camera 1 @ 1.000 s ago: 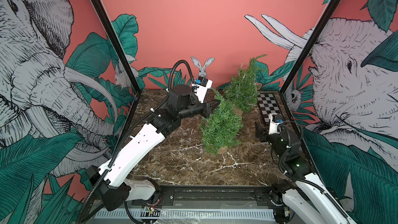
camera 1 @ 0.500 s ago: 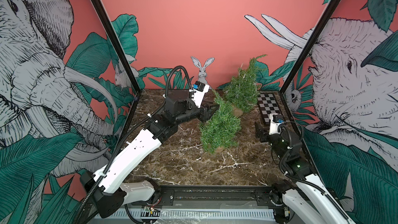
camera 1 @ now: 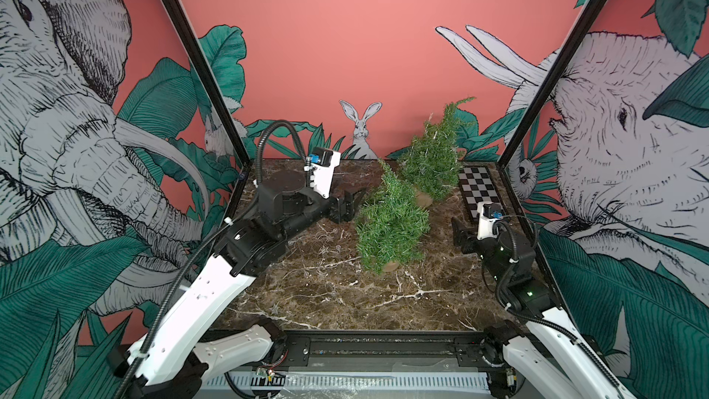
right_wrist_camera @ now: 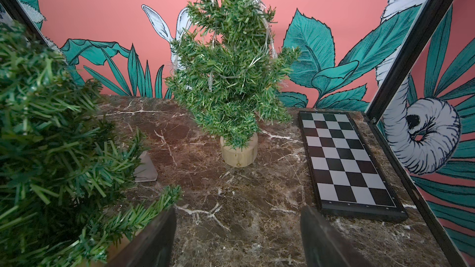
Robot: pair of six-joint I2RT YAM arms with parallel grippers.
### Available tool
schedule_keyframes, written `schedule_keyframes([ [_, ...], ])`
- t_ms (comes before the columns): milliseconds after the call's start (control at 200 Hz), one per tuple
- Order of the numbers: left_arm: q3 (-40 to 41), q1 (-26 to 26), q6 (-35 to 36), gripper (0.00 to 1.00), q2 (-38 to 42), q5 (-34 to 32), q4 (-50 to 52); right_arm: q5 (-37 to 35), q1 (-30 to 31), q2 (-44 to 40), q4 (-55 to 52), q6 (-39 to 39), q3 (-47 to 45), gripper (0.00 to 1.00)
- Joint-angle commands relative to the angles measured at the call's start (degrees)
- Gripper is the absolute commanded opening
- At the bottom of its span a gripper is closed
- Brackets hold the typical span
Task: Wrap string light around the christmas tree
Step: Place the christmas tree at the center of the board, then pick up the light string from the center of the board.
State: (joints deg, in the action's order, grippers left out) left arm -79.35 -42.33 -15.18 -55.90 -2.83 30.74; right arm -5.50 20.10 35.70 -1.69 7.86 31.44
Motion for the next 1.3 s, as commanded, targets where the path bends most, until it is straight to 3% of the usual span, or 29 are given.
schedule_keyframes([
  [0, 3.4, -0.1, -4.0, 0.75, 6.9, -13.3, 8.8, 0.1, 0.2, -0.3, 1.7, 1.3, 2.4, 0.78],
  [135, 10.5, -0.1, -11.3, 0.71, 12.4, -22.4, 16.1, 0.1, 0.2, -0.3, 1.7, 2.2, 1.9, 0.78],
  [300, 19.9, -0.1, -22.3, 0.69, 13.1, -23.9, 19.9, 0.0, 0.2, -0.1, 1.6, 3.5, 1.0, 0.78],
  [445, 30.1, 0.0, -28.2, 0.64, 9.7, -22.2, 15.1, -0.6, 0.2, -0.6, 1.3, 4.5, -0.5, 0.78],
  [550, 35.6, 1.8, -32.4, 0.55, 5.5, -21.1, 11.8, -0.7, 0.2, -1.2, 1.0, 5.3, -1.6, 0.78],
  [720, 42.6, 16.2, -32.7, 0.47, -1.5, -5.5, 0.3, -0.2, 0.2, -1.5, 1.0, 6.7, -3.5, 0.78],
  [865, 41.4, 18.7, -29.0, 0.43, -8.0, -9.1, -0.8, -0.8, 0.2, -1.7, 1.0, 7.0, -4.8, 0.78],
  [1140, 40.9, 24.7, -24.9, 0.35, -19.2, -6.0, -6.9, -0.4, 0.2, -1.4, 1.3, 6.7, -5.1, 0.78],
  [1295, 40.1, 25.6, -23.1, 0.32, -22.7, -5.8, -9.6, -0.2, 0.2, -1.0, 0.6, 6.2, -3.8, 0.77],
])
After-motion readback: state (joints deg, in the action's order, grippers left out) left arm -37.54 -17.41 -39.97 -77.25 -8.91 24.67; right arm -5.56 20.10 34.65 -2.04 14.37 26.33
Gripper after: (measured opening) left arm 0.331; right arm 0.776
